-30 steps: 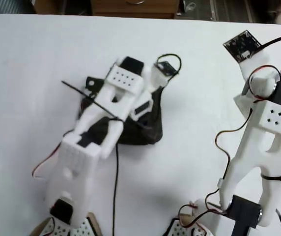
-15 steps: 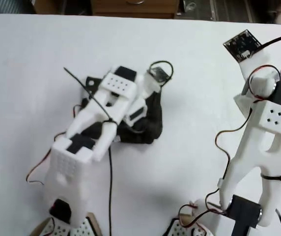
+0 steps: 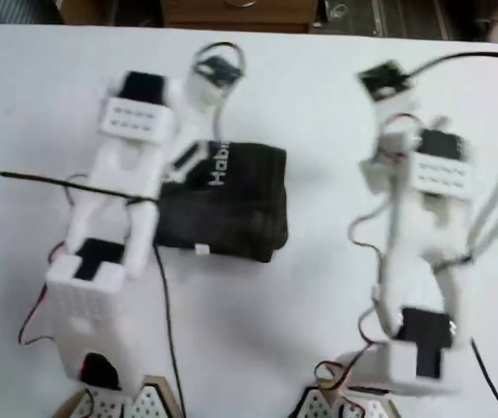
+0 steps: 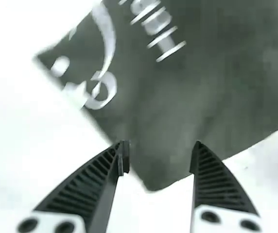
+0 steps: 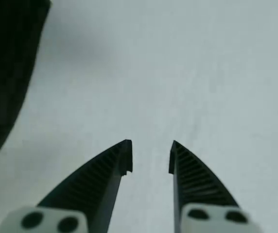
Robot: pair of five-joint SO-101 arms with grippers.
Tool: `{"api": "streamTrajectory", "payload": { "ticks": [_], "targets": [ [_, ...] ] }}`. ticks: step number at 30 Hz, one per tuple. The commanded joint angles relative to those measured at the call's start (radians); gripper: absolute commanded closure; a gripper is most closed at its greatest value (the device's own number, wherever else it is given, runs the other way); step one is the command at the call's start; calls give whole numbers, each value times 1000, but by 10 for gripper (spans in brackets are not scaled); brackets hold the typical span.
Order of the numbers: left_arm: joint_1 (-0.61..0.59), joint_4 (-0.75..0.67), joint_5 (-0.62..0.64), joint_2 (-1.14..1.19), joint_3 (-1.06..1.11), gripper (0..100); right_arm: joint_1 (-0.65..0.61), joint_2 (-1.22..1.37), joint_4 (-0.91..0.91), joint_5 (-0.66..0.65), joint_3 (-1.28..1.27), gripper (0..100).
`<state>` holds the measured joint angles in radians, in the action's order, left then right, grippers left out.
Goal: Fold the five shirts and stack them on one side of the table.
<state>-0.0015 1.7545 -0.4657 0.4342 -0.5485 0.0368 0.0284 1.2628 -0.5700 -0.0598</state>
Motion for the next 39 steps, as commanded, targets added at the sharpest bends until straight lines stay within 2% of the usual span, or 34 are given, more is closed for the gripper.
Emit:
{"api": "streamTrajectory", "payload": {
  "ticks": [1,3,7,13,18,22,27,33,39],
  "targets": [
    [-106,-23,-57,-12,90,771,-133,117,22,74,176,913],
    [-129,-71,-68,6,151,771,-171,220,25,114,269,988],
    [-133,-127,-68,17,231,771,-225,427,50,180,474,978],
    [-130,-144,-66,18,269,771,-318,696,125,180,783,978],
    [-126,-149,-63,18,325,771,-331,888,136,180,968,978],
    [-127,-206,-63,18,410,772,-326,1013,139,164,1117,978],
    [-126,-293,-66,18,506,771,-334,1092,159,107,1235,978],
    [-124,-315,-66,11,509,771,-326,1101,266,103,1298,978],
    [-126,-305,-60,9,467,771,-332,1101,386,103,1475,978]
  ]
}}
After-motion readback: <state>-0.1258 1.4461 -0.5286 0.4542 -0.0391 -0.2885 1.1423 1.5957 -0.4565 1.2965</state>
